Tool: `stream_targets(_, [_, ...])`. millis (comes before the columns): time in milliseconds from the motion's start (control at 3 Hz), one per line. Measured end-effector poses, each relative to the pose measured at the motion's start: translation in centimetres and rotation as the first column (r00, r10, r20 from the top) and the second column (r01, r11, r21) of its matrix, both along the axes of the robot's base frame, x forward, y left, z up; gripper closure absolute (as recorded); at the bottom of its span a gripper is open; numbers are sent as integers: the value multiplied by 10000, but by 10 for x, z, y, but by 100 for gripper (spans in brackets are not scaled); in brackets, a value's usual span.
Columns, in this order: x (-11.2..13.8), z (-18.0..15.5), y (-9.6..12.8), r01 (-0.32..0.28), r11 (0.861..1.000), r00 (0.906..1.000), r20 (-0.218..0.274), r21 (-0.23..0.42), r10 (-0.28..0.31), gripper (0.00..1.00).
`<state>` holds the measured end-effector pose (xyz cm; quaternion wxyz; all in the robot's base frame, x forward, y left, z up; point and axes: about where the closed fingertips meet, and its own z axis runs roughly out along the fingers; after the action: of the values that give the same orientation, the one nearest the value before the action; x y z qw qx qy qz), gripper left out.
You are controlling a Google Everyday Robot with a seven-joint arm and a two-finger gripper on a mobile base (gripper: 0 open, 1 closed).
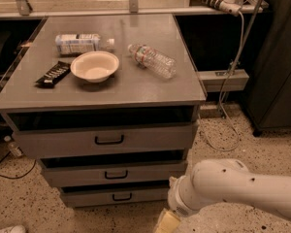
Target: Open bottom drawer
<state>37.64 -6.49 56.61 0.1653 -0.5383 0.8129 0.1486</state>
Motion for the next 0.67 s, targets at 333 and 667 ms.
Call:
stream_targets(333, [20, -46, -4, 458, 9989, 9985, 318, -32, -457, 0])
stream_targets(667, [34, -90, -10, 896, 9960, 9957, 235, 13, -896, 0])
